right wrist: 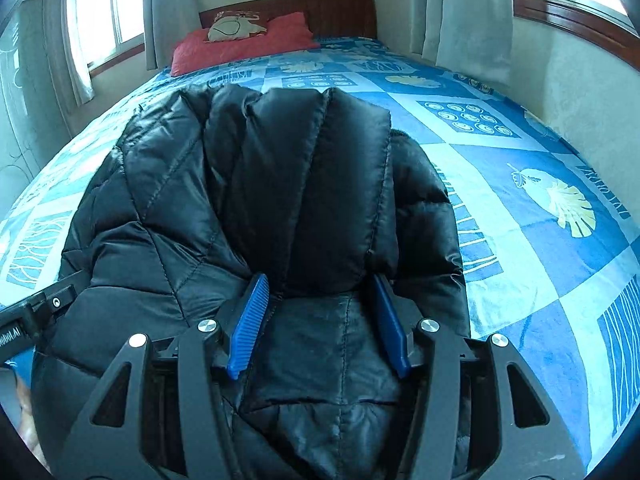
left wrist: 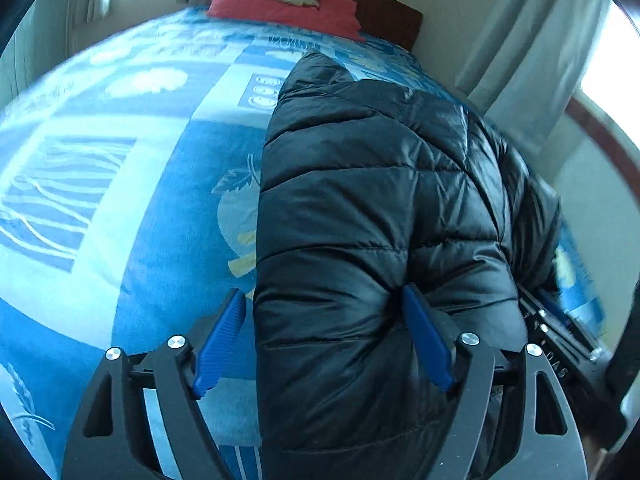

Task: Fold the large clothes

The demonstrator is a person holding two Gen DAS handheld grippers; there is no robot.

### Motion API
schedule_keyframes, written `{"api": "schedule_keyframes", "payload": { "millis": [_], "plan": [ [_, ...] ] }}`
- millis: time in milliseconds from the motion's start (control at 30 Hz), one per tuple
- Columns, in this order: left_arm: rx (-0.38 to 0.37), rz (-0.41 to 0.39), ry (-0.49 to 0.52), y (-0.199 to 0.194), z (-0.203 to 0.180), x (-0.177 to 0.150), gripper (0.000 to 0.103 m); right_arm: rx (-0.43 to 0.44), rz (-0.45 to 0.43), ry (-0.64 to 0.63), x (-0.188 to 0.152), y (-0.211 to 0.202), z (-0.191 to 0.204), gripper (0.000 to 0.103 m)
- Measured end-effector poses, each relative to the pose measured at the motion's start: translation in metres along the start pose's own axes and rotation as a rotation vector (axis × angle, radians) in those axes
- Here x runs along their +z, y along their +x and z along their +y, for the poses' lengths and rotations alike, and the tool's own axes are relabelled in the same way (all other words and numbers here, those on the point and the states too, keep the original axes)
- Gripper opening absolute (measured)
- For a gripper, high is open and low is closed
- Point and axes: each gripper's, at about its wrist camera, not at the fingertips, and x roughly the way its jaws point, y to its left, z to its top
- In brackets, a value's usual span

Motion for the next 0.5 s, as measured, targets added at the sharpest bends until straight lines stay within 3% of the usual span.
{"api": "schedule_keyframes", "payload": {
  "millis": [100, 200, 267, 300, 433, 500],
  "plan": [
    [-0.035, 0.014, -0.033, -0.007, 0.009, 0.000, 0.081, 0.010, -0.013, 0.013, 0.002, -0.007, -0.004, 0.054],
    [-0.027, 0.000, -0.002, -0.019, 0.006, -0.002, 0.081, 0.024, -0.023, 0.042, 0.004, -0.020, -0.009, 0.059],
    [-0.031, -0.010, 0.009, -0.028, 0.006, -0.004, 0.081, 0.030, -0.044, 0.077, 0.005, -0.032, -0.016, 0.073],
    [-0.038, -0.018, 0.002, -0.031, 0.008, -0.004, 0.081, 0.038, -0.051, 0.092, 0.005, -0.036, -0.019, 0.074],
    [-0.106, 0.018, -0.075, -0.033, 0.021, -0.011, 0.081, 0.060, -0.031, 0.161, 0.003, -0.041, -0.041, 0.076],
    [-0.147, 0.040, -0.125, -0.028, 0.027, -0.015, 0.082, 0.068, 0.005, 0.192, -0.001, -0.035, -0.050, 0.084]
  ]
}}
